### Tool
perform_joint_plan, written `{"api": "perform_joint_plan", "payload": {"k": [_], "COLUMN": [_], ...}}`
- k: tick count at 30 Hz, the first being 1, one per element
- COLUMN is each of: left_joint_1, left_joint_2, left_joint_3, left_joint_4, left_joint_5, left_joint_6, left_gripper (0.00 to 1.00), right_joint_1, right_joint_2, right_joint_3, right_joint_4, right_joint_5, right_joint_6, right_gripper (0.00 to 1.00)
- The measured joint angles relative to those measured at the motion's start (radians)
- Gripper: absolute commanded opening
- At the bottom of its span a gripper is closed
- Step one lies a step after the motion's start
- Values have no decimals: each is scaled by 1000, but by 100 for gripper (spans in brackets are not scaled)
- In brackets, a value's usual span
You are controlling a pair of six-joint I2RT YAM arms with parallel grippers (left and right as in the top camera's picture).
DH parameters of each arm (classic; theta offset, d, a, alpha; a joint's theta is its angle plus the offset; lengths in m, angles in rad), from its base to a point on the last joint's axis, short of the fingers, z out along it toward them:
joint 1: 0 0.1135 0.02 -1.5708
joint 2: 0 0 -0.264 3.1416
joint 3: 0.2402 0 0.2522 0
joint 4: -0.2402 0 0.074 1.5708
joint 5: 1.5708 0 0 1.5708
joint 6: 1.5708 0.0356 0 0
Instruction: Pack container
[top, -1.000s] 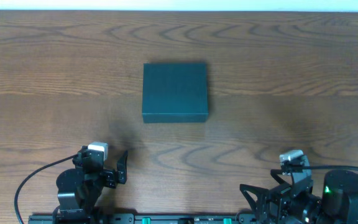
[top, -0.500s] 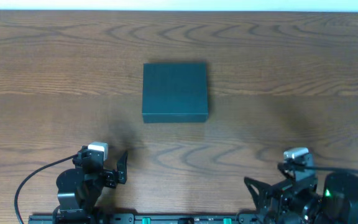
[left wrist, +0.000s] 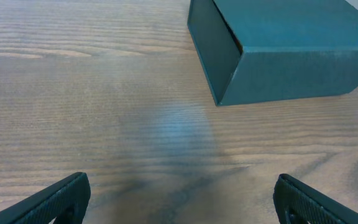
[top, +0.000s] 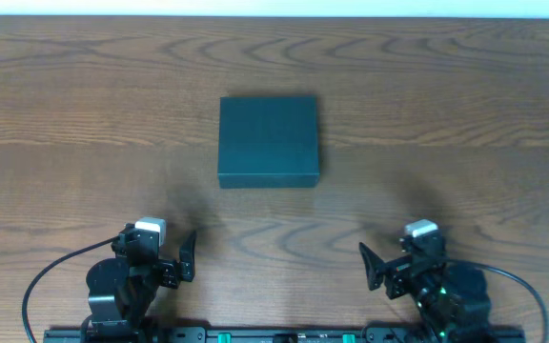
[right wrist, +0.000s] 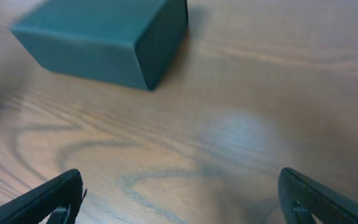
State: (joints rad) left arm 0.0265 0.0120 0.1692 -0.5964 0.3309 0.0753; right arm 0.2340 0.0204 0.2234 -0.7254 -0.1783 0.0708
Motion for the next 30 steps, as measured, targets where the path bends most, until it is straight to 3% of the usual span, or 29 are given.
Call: {"api": "perform_joint_plan", "payload": {"k": [30], "left_joint_1": [0], "left_joint_2": [0], "left_joint_3": [0], "left_joint_4": [0], "left_joint_5": [0], "left_joint_6": [0], "left_gripper": [95], "right_joint_1": [65], "right_joint_2": [-6], "right_joint_3": [-58], "right_joint_4": [34], "right_joint_5": [63], "right_joint_6": [5], "right_gripper": [99]}}
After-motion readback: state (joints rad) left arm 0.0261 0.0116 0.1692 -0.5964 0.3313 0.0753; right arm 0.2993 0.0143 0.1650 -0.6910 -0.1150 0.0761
